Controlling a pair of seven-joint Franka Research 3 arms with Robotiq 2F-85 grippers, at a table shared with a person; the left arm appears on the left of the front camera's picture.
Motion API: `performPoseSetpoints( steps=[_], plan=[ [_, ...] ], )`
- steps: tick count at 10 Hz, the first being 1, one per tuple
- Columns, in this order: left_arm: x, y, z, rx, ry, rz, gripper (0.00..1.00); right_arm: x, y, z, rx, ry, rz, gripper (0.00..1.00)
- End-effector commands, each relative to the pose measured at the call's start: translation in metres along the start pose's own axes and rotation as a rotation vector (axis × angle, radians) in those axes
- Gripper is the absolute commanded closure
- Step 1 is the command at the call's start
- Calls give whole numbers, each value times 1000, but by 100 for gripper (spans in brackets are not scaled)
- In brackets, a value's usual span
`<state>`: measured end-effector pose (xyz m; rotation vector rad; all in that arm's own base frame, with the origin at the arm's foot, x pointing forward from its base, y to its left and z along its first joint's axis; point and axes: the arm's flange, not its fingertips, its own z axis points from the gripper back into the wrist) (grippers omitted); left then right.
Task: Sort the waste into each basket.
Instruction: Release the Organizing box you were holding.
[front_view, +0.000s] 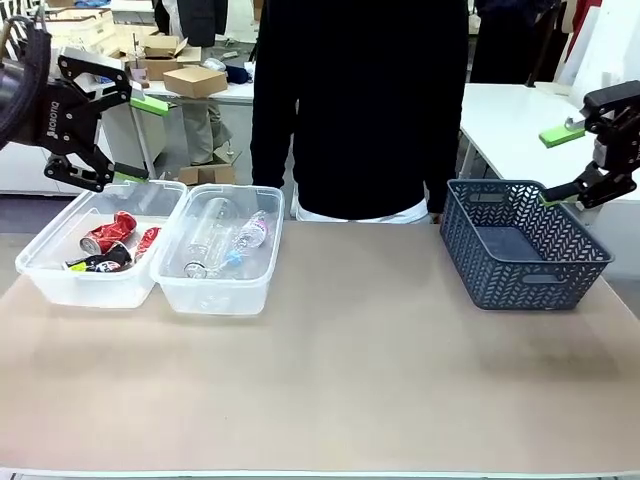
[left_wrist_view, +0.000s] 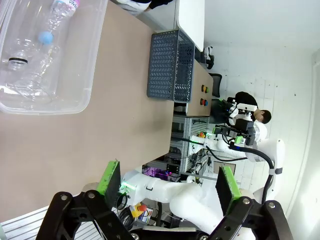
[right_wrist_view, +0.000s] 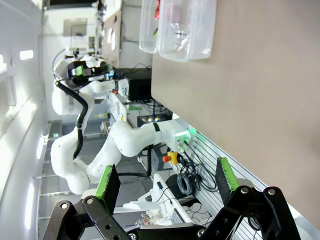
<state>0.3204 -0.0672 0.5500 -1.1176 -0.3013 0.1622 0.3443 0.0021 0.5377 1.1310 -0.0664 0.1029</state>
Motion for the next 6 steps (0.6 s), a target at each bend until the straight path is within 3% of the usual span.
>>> performPoseSetpoints(
  steps=[1, 6],
  plan=[
    [0, -1, -2, -22, 1, -5, 0, 1, 3, 0, 8, -2, -16, 0],
    [0, -1, -2, -22, 1, -5, 0, 1, 3, 0, 8, -2, -16, 0]
  ],
)
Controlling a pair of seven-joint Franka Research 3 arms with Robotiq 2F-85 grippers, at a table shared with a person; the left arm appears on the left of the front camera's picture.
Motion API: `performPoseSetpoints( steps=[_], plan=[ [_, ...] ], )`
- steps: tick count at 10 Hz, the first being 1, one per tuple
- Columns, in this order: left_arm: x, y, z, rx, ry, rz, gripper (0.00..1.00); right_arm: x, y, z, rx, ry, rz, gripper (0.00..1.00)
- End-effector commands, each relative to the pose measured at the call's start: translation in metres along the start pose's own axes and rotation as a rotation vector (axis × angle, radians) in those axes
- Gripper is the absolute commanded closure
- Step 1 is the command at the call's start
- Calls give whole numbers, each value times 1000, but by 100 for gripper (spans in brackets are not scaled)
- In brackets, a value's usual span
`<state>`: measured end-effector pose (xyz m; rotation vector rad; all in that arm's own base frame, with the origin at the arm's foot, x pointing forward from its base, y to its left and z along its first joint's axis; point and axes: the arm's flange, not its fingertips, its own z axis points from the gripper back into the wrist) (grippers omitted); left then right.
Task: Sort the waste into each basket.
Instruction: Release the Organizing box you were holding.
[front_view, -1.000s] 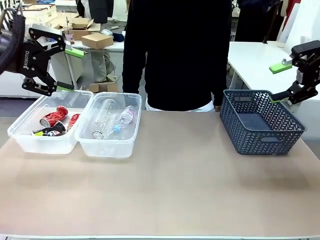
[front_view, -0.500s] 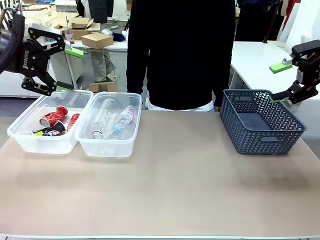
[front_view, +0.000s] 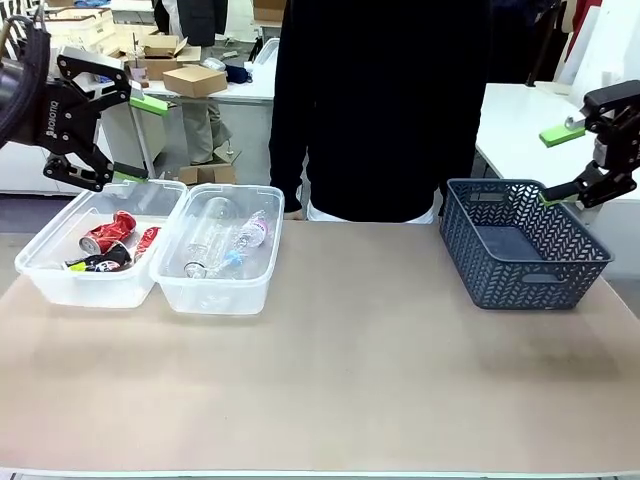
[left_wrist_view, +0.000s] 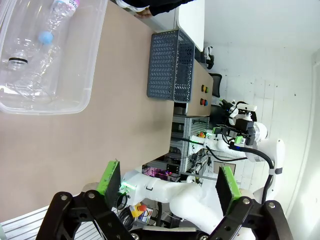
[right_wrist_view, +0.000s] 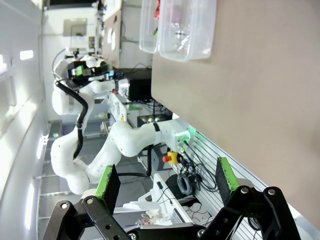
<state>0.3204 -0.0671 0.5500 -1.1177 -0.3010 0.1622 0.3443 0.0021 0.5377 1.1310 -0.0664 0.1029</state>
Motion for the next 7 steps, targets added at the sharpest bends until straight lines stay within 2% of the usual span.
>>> performPoseSetpoints(
  steps=[1, 7],
  plan=[
    [0, -1, -2, -22, 1, -5, 0, 1, 3, 0, 8, -2, -16, 0],
    [0, -1, -2, -22, 1, -5, 0, 1, 3, 0, 8, -2, -16, 0]
  ],
)
